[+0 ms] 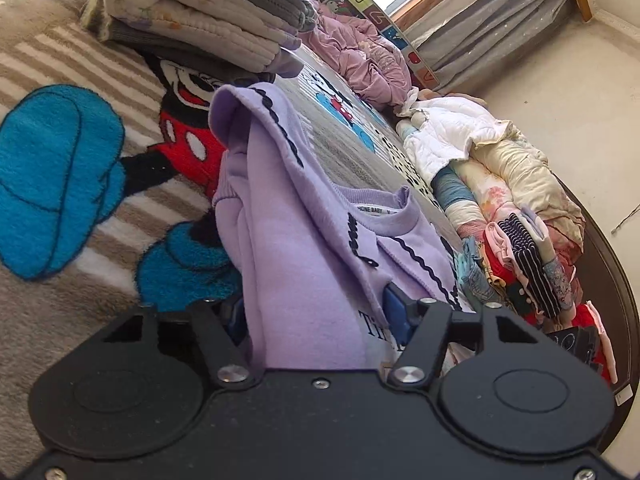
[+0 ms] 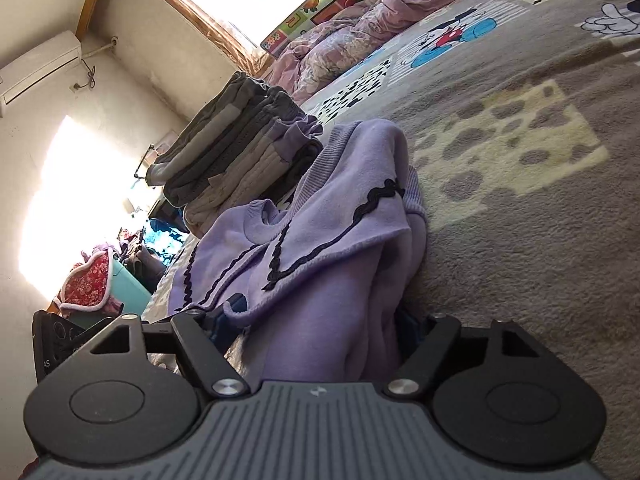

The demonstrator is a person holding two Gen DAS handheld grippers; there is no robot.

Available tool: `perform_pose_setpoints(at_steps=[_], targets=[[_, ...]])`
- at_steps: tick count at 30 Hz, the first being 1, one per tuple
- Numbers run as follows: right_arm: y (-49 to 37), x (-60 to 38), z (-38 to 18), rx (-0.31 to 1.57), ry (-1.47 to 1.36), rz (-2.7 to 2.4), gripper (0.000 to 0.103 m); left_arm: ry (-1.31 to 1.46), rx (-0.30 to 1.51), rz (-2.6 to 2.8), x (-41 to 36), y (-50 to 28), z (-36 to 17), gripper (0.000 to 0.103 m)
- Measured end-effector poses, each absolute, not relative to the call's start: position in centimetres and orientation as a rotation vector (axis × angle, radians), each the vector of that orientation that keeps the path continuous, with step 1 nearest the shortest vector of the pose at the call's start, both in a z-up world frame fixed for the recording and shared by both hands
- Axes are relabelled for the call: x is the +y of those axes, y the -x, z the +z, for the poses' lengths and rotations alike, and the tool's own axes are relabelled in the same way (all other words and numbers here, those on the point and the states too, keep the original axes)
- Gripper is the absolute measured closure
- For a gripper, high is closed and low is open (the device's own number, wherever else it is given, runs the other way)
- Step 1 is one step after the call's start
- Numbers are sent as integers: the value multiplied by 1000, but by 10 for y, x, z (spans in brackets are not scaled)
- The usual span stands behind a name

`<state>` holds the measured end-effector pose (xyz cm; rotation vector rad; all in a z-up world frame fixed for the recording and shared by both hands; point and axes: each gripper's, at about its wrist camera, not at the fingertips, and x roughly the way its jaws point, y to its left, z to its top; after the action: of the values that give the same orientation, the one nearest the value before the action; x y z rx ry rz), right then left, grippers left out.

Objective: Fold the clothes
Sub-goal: 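Grasp the folded sweatshirt with both grippers and lift it, then carry the sweatshirt with both grippers toward the clothes pile by the headboard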

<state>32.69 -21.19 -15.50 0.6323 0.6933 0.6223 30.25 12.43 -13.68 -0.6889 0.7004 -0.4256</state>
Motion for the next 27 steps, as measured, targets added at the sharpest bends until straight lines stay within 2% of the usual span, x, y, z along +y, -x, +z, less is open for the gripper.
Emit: perform_pose_setpoints(at_steps=[3, 5, 10, 14, 15, 16, 17, 18, 20, 27], targets=[[-325, -218, -154, 674, -683, 637, 40, 704, 683, -438, 123, -299, -132, 53], [-324, -220, -151, 657, -706, 647, 41, 736, 662, -445, 123, -292, -125, 55], [-299, -233, -124, 635, -749, 666, 43, 840, 621, -481, 122, -260, -98, 58], [-250, -256, -105, 646, -759, 622, 43, 897, 696, -515, 107, -217, -104, 57], [-235, -262, -108, 662, -762, 596, 41, 864, 734, -505, 100, -209, -108, 48], [-221, -265, -113, 680, -747, 564, 30, 791, 765, -484, 96, -200, -115, 39], [-209, -265, -120, 700, -700, 518, 22, 694, 791, -439, 92, -191, -120, 33], [-197, -265, -128, 710, -654, 474, 15, 627, 793, -399, 91, -182, -122, 34], [-175, -268, -143, 694, -592, 411, 17, 656, 760, -399, 99, -171, -121, 33], [-171, -273, -149, 659, -666, 404, 13, 802, 732, -384, 114, -164, -124, 28]])
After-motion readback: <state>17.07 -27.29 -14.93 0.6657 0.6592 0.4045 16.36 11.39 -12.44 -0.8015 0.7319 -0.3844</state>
